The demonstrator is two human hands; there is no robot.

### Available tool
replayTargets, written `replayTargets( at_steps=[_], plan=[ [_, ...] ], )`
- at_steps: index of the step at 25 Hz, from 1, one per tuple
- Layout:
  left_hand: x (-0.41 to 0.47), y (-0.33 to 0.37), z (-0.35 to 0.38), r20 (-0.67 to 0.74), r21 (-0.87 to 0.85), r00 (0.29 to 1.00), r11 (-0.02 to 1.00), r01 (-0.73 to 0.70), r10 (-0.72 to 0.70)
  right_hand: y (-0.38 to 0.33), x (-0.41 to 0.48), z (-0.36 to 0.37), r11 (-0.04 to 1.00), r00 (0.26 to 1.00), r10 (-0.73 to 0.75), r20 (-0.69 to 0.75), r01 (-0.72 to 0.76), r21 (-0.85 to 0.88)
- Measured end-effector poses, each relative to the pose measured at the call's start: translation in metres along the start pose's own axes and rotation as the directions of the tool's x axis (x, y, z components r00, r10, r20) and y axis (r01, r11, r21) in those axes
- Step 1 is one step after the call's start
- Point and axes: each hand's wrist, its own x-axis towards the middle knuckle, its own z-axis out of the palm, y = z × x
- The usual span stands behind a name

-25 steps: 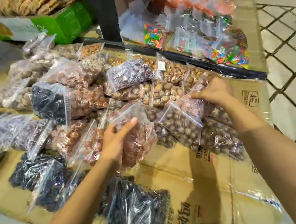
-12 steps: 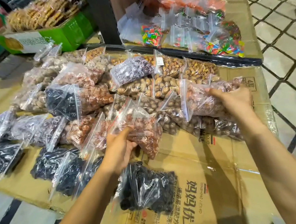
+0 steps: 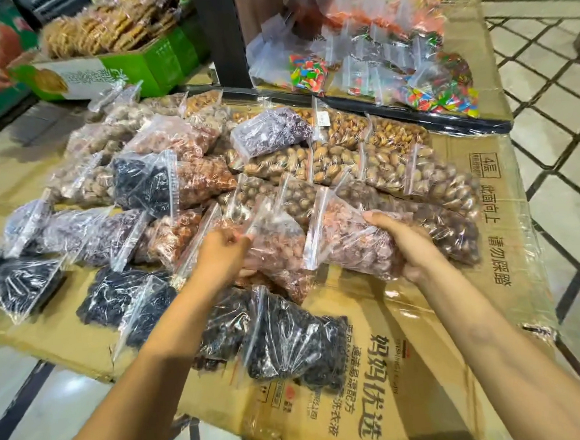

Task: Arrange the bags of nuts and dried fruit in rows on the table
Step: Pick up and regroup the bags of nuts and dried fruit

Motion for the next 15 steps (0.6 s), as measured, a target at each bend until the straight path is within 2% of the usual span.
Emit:
replayTargets(
  at_steps=[1, 3, 5, 6, 8, 10, 12, 14, 15],
  plan=[
    [0.001, -0.005, -0.004, 0.037, -0.140, 0.997, 0.987, 0.074, -0.070, 0.002, -0.007, 0.004, 0.998, 0.994, 0.037, 0.101, -0.041, 0.044],
    [0.003, -0.019, -0.013, 0.049, -0.252, 0.990, 0.957, 0.143, -0.135, 0.011, -0.017, 0.016, 0.994, 0.973, 0.055, 0.225, -0.075, 0.079],
    [0.001, -0.026, -0.017, 0.012, -0.247, 0.991, 0.960, 0.129, -0.130, 0.031, -0.018, 0.033, 0.997, 0.982, 0.063, 0.175, -0.053, -0.061],
    [0.000, -0.026, -0.018, -0.014, -0.197, 0.995, 0.976, 0.092, -0.096, 0.040, -0.017, 0.042, 0.981, 0.995, 0.049, 0.088, -0.031, -0.189],
    [-0.003, -0.023, -0.017, -0.068, 0.035, 0.997, 0.999, -0.038, 0.040, 0.053, -0.023, 0.053, 0.910, 0.998, -0.035, -0.059, 0.007, -0.414],
    [-0.004, -0.018, -0.018, -0.102, 0.197, 0.981, 0.970, -0.141, 0.164, 0.058, -0.027, 0.050, 0.760, 0.976, -0.197, -0.090, 0.094, -0.643],
    [-0.007, -0.013, -0.017, -0.120, 0.231, 0.961, 0.948, -0.218, 0.251, 0.054, -0.030, 0.033, 0.630, 0.957, -0.278, 0.078, 0.243, -0.737],
    [-0.008, -0.012, -0.013, -0.057, 0.316, 0.929, 0.890, -0.330, 0.365, 0.047, -0.028, 0.018, 0.575, 0.918, -0.225, 0.327, 0.396, -0.716],
    [-0.004, -0.013, -0.009, 0.009, 0.373, 0.910, 0.843, -0.388, 0.415, 0.047, -0.025, 0.014, 0.489, 0.892, -0.202, 0.405, 0.450, -0.747]
  ],
)
